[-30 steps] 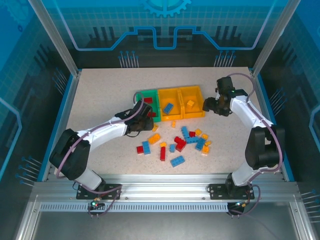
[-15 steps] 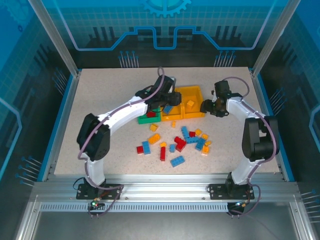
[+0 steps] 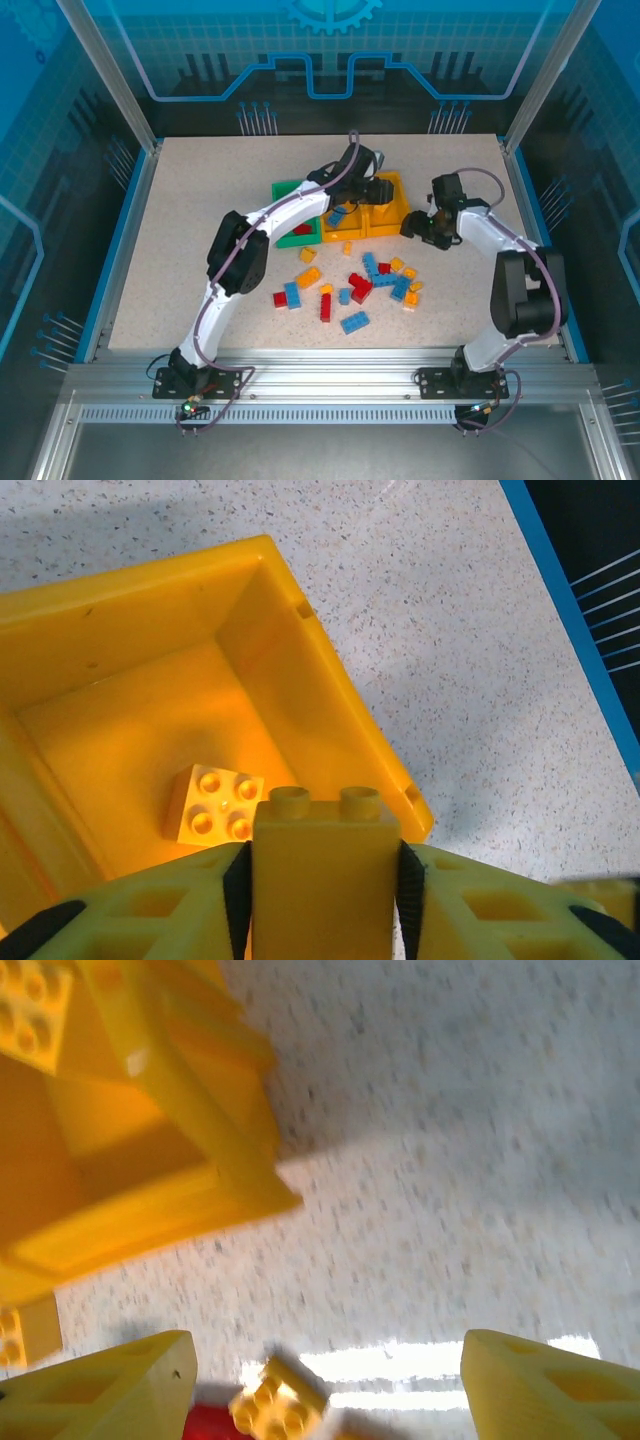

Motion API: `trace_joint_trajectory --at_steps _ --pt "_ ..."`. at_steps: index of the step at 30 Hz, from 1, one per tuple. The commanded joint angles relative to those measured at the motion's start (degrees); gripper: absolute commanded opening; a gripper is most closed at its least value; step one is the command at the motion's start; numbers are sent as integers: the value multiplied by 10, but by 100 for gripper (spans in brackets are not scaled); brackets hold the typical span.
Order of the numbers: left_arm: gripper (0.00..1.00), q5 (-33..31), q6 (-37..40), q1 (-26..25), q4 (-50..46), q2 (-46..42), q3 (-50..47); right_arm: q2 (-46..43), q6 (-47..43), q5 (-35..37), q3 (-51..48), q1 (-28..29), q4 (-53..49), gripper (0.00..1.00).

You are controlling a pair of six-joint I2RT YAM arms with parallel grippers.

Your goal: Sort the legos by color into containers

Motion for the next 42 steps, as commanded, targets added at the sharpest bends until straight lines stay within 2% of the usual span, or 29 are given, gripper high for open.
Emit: trace_joint_trajectory --at_steps 1,6,13,18,28,35,42 --pt "49 3 -6 -2 -28 15 28 -67 52 3 -39 21 -60 73" --pt "61 1 -15 -2 -7 -8 2 -138 95 21 -93 68 -101 73" --pt "71 5 -26 -3 83 -131 -154 -230 180 69 -201 170 -114 68" --pt "79 -1 -28 -3 131 -217 -280 -244 188 69 -228 191 -92 66" --pt "82 -37 -30 -3 149 -331 -451 -209 173 70 -208 209 -86 62" --pt "83 -42 -36 -3 150 -364 -506 -199 153 92 -210 211 -112 60" --pt "83 -43 -45 -3 148 -381 -533 -166 145 96 -210 212 -95 60"
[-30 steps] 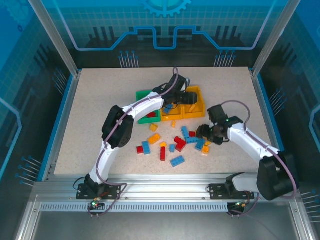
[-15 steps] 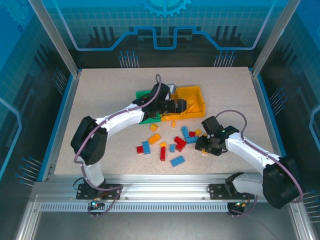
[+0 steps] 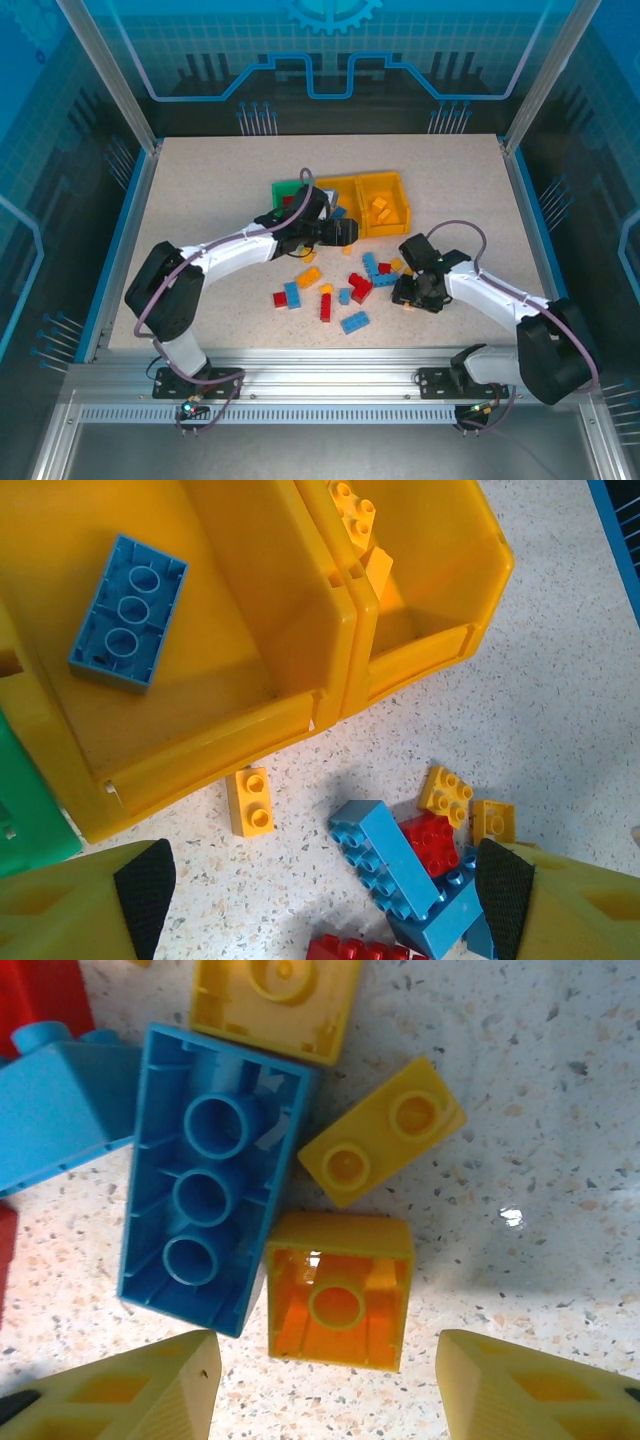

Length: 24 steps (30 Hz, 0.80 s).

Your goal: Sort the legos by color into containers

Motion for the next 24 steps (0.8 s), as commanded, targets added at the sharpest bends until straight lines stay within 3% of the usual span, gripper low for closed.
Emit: trace_joint_trajectory --at_steps 1,14,24 --pt "83 -12 -15 -3 7 -33 -24 17 -11 12 9 8 -3 60" --pt "84 -37 -27 -3 2 -68 -72 67 -32 35 18 -8 5 50" --pt "84 -36 -34 -3 3 -66 -82 29 -43 21 5 -7 1 57"
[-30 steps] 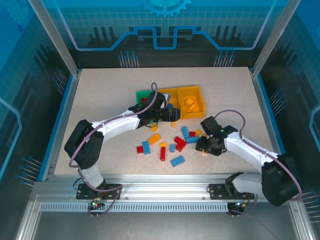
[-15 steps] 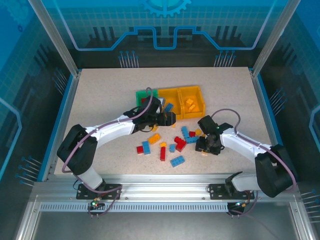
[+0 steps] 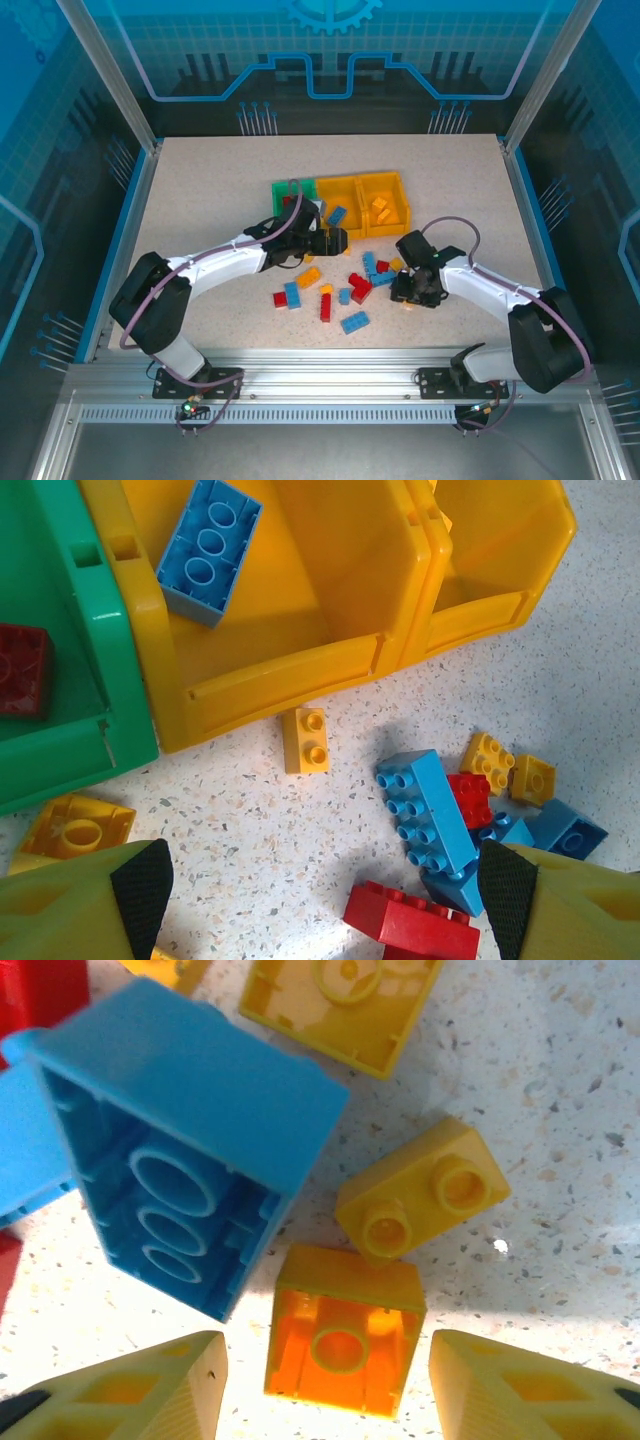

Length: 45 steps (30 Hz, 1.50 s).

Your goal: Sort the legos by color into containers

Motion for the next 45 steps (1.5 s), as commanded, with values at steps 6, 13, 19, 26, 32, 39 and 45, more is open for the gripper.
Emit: trace_joint_trajectory --at_steps 6,13,19,26,32,39,45 --pt "84 -12 -7 -3 -2 -18 -10 -21 4 10 -26 -4 -20 57" --pt "84 -9 -10 -3 0 -14 -12 3 2 16 -18 -6 1 57" --pt "84 -14 -10 -3 -2 -20 -21 36 -11 24 6 -6 1 54" --pt "84 -21 -16 -3 -4 -24 -31 22 -12 32 2 -4 1 31" --pt "85 -45 -17 -3 -21 -43 -46 -51 -36 8 22 -2 -10 25" --pt "89 -116 -19 -3 -88 -71 -68 -20 -72 -73 115 -74 37 25" --pt "90 -126 16 -3 -109 -55 -73 127 -111 -96 281 -120 54 22"
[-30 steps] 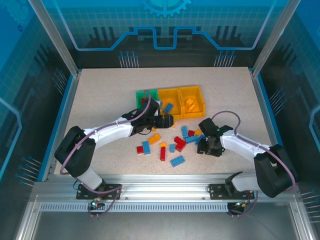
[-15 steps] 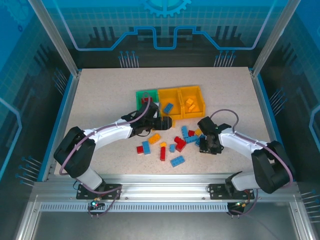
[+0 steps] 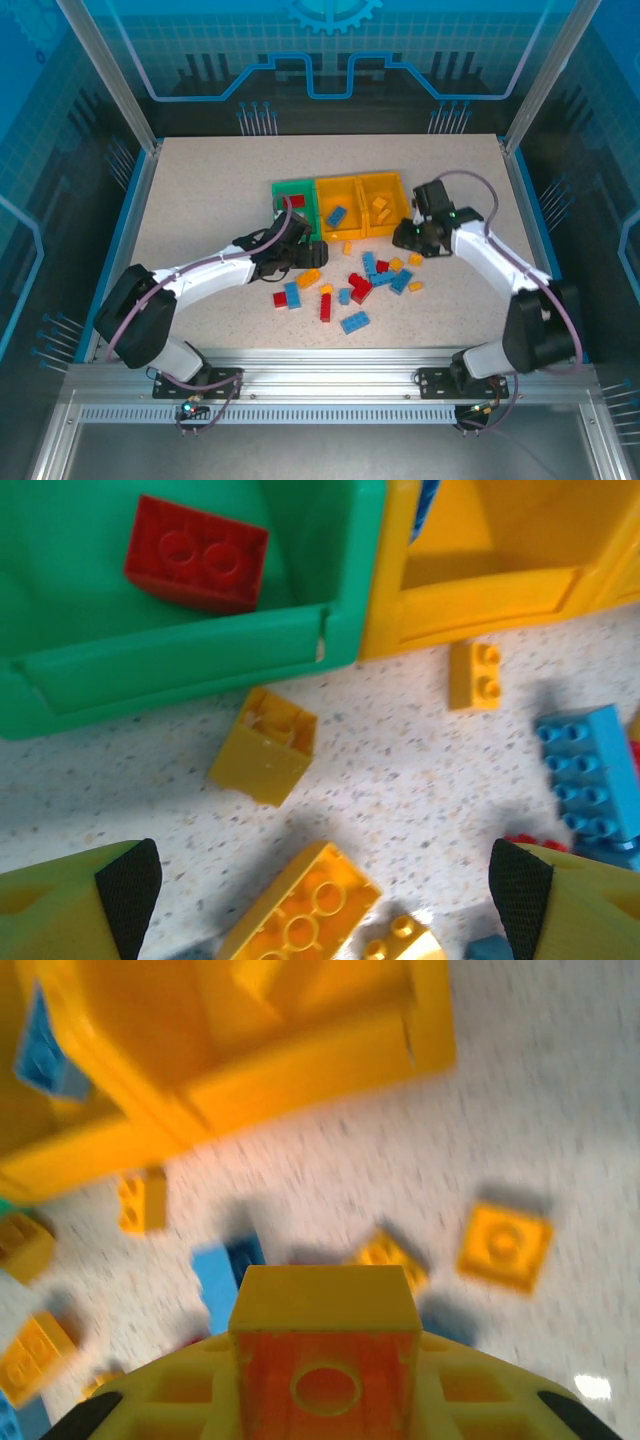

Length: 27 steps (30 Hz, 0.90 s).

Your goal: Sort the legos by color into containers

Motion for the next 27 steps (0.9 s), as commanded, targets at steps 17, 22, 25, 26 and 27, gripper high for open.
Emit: trace_joint_trajectory --at_steps 17,22,25,26,27 --pt "88 -33 81 1 -16 140 78 284 -46 20 308 -21 -50 36" --pt "88 -30 85 9 -10 168 95 274 -52 20 309 -20 -57 57" --pt "88 -27 90 13 -7 181 102 250 -53 22 299 -19 -55 69" --pt "87 -27 92 15 -5 185 104 243 -54 24 295 -19 -55 69" --pt "88 -26 94 15 -4 189 106 233 -56 27 291 -19 -54 69"
